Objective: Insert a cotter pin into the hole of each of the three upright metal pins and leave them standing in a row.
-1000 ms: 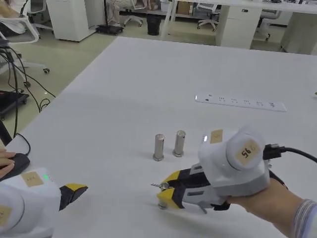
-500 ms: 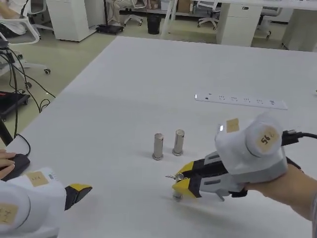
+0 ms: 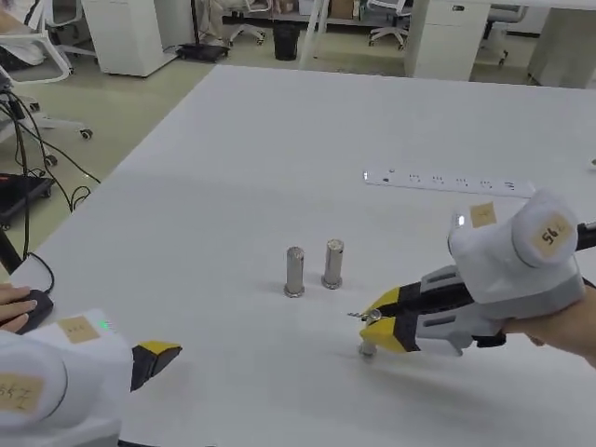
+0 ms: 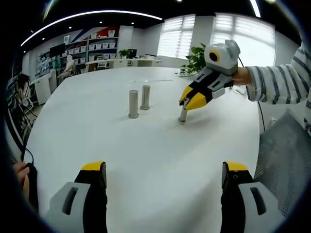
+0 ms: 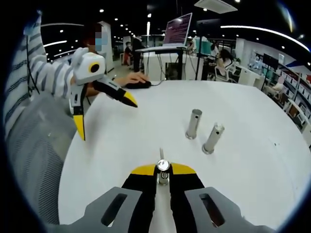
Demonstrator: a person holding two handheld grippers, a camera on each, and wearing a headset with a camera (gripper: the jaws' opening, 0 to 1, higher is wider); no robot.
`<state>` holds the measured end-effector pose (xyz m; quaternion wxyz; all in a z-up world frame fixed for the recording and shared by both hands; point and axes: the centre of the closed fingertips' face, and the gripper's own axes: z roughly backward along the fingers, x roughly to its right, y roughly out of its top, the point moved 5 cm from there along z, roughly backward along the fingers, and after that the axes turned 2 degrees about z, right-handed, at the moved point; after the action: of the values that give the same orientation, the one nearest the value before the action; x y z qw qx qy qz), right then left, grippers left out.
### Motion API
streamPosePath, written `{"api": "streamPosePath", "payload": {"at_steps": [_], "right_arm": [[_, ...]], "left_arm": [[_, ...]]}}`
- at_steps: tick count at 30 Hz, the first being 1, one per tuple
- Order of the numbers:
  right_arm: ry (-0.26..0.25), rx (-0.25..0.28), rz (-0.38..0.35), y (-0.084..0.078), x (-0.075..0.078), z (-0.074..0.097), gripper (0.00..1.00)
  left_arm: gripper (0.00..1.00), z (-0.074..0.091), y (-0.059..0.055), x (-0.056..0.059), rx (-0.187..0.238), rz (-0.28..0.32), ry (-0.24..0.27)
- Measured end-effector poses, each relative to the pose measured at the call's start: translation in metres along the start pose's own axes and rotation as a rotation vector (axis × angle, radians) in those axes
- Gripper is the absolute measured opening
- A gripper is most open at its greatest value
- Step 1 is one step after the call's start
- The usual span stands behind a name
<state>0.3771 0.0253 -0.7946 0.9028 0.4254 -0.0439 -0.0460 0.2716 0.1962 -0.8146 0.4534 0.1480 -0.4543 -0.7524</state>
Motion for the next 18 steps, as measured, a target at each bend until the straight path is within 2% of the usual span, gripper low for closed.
{"api": "streamPosePath", "payload": {"at_steps": [6,18], "right_arm": [[0.011,0.022,-0.056,-0.0043,0.002,-0.0029,0.1],[0.011,0.021,-0.017,-0.0038,0.0013,-0.0036,0.11]], "left_arm": [[0.99,-0.0017,0.0018,0.0003,0.006,0.002,-0.003],[0.99,-0.0023,0.0013,0.0038,0.001,-0.002,-0.017]]}}
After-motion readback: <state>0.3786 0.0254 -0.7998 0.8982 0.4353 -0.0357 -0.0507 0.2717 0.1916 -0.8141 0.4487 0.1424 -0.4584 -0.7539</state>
